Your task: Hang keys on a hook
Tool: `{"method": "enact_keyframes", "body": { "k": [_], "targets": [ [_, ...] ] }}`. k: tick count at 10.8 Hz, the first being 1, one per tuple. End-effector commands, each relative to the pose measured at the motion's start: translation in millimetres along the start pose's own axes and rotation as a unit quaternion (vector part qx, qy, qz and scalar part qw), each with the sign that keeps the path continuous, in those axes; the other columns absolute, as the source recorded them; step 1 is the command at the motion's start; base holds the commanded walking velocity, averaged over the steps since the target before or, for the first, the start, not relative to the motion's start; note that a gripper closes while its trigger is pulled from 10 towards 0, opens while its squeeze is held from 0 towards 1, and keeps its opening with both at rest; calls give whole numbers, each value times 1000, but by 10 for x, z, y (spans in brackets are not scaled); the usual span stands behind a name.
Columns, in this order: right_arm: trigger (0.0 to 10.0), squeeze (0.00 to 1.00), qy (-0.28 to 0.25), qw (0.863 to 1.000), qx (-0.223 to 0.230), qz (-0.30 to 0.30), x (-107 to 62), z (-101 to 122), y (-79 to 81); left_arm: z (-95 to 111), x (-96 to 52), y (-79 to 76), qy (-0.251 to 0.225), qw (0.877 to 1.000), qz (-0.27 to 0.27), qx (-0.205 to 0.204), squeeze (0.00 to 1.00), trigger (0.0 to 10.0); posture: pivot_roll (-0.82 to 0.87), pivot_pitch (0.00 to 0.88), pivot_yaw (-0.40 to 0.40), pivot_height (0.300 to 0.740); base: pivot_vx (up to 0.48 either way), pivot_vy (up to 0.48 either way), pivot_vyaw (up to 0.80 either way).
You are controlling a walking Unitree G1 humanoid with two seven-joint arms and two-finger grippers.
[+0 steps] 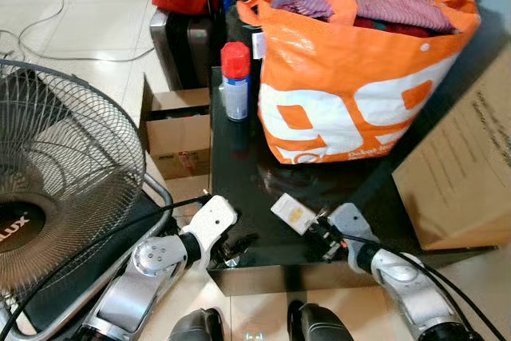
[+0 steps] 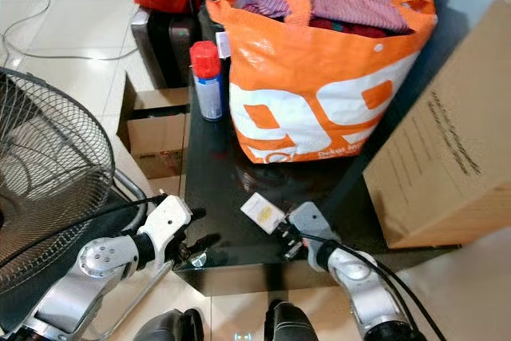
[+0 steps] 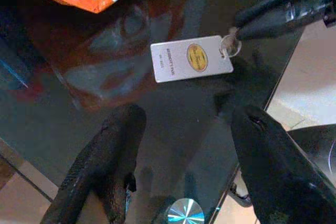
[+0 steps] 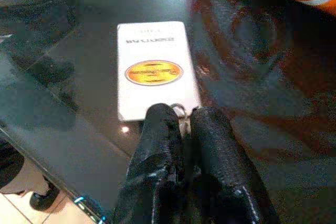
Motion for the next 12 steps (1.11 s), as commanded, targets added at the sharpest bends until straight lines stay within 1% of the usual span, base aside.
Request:
{"method": "enact_keyframes", "body": {
  "k": [1,3,4,5,6,7,8,10,11,12],
  "targets": [
    [10000,1000,-8,1000,15,0,-44,17,-21,-42,5,-7,7,1000,-1,3,0,10000,-143,107,6,740,0,0,0],
    [10000,1000,-37,999,32,13,-123,75,-29,-51,15,-13,6,1000,-3,3,0,10000,-149,103,7,740,0,0,0],
    [10000,1000,-28,999,30,9,-133,42,-44,-52,22,-17,6,1000,-4,4,0,10000,-155,101,6,740,0,0,0],
    [10000,1000,-2,1000,11,13,-126,-24,-44,-48,34,-24,5,1000,-5,4,0,10000,-158,104,3,740,0,0,0],
    [10000,1000,26,999,-22,20,-65,-67,-19,-50,35,-24,5,1000,-5,4,0,10000,-159,111,4,740,0,0,0],
    [10000,1000,39,998,-50,11,16,-51,-27,-67,28,-22,8,1000,-5,5,0,10000,-157,121,2,740,0,0,0],
    [10000,0,38,994,-97,27,75,-18,30,-81,18,-15,11,1000,-4,7,0,10000,-154,125,-1,740,0,0,0],
    [10000,0,29,983,-169,58,160,59,136,-80,19,-4,13,1000,-1,9,0,10000,-150,132,-11,740,0,0,0],
    [10000,0,34,970,-223,87,174,19,220,-87,19,-7,14,1000,-1,9,0,10000,-149,132,-15,740,0,0,0],
    [10000,0,36,969,-229,86,176,-2,213,-96,17,-10,15,1000,-1,9,0,10000,-151,134,-19,740,0,0,0]
  ]
}}
Point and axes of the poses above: a point about 5 cm out from each wrist's last joint towards the gripper, its own x axis pointing out of the wrist towards the gripper, its own z axis along the axis of the wrist's last joint, y = z × x, the point moved 4 cm from there along x, pointing out of the wrist towards the gripper, and after that the axes turned 15 degrees about -x, right-handed, at the moved point
